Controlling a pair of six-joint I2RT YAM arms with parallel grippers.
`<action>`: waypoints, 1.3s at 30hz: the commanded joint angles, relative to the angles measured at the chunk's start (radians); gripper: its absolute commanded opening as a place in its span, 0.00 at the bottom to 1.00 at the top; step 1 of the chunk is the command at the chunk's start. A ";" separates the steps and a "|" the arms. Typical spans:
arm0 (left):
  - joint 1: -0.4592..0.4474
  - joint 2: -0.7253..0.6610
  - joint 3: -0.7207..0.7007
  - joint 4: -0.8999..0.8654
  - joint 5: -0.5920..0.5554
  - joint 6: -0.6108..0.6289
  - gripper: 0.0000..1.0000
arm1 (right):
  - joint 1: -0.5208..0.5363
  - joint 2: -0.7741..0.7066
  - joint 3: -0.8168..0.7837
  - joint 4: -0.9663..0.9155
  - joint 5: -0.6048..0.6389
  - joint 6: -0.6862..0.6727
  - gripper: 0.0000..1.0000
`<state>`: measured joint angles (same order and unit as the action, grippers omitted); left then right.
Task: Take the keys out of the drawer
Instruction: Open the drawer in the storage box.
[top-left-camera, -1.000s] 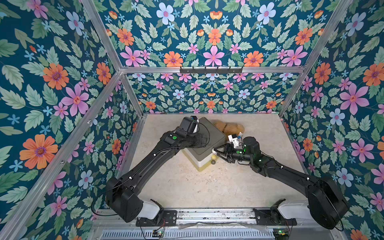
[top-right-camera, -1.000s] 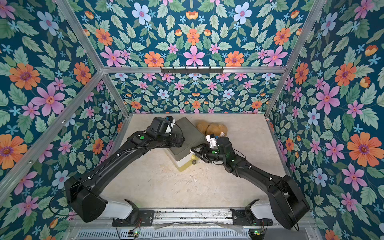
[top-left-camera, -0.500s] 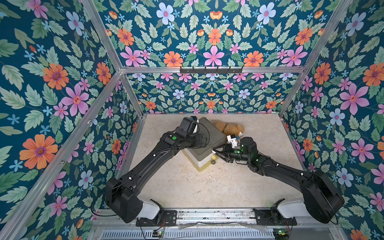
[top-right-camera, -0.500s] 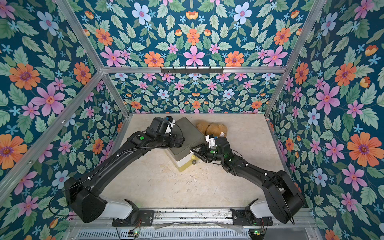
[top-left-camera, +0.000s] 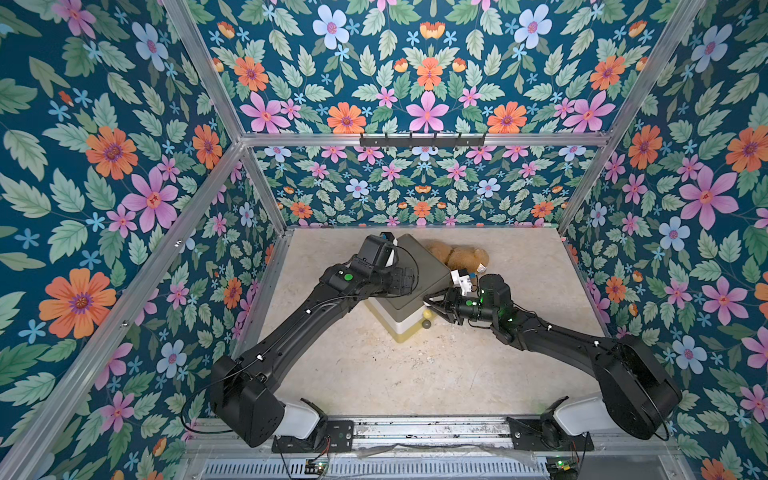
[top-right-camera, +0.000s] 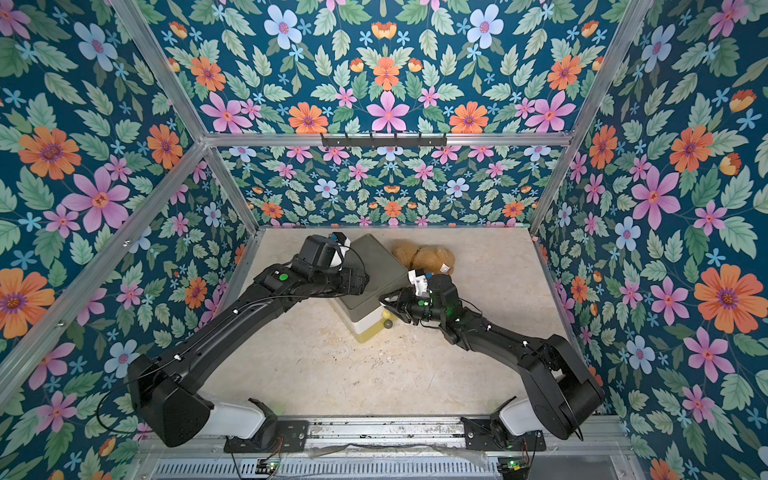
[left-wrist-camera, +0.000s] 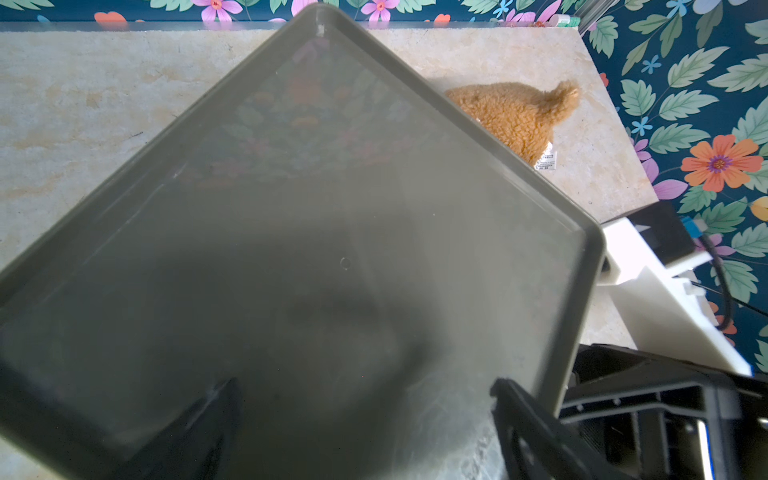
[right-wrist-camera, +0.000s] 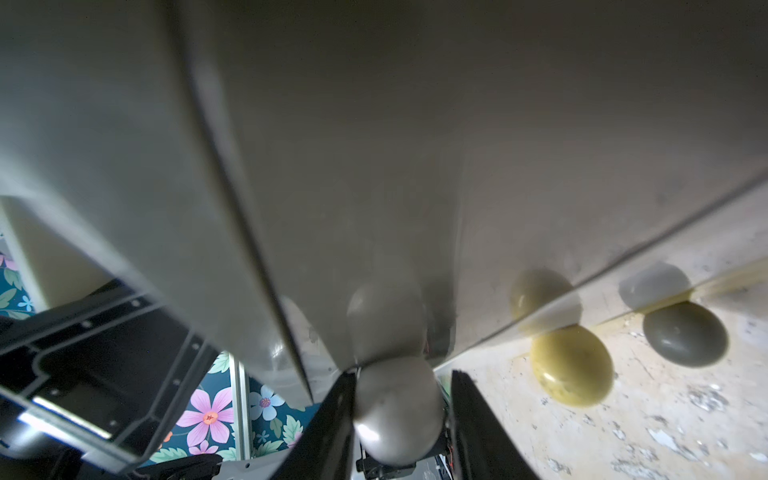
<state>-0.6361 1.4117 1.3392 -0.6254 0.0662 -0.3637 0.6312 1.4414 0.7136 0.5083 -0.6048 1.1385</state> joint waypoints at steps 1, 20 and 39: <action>0.000 0.000 -0.007 -0.031 0.012 -0.005 0.99 | 0.002 -0.001 0.004 0.044 0.037 0.004 0.36; 0.000 0.027 -0.030 0.001 0.041 -0.030 0.99 | 0.002 -0.073 -0.056 -0.008 0.065 -0.029 0.26; 0.001 0.018 -0.045 0.018 0.058 -0.068 0.99 | 0.001 -0.212 -0.142 -0.093 0.089 -0.046 0.25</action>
<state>-0.6357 1.4261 1.3022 -0.5076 0.0803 -0.3965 0.6327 1.2480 0.5789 0.4446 -0.5449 1.1065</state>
